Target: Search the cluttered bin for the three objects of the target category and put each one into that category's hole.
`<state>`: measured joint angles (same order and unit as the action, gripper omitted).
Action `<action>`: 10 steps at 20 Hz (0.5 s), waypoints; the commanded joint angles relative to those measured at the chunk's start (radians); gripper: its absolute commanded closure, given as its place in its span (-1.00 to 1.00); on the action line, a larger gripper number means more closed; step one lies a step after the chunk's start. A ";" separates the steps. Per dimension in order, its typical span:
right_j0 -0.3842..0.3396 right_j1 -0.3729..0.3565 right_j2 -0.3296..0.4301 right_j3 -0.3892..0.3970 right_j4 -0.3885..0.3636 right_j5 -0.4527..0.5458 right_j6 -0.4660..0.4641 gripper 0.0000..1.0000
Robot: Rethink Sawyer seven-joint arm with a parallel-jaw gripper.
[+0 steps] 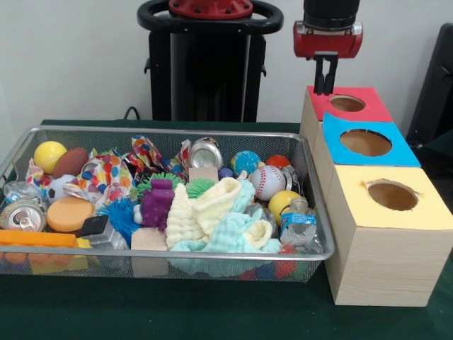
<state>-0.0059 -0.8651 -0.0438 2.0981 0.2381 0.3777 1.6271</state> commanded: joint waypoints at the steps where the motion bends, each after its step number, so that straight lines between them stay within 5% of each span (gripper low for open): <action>1: -0.052 0.091 0.026 -0.121 0.005 -0.072 0.162 1.00; 10: -0.140 0.107 0.066 -0.131 0.017 -0.071 0.142 1.00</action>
<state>-0.0836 -0.8067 -0.0428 2.0589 0.2383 0.3544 1.6271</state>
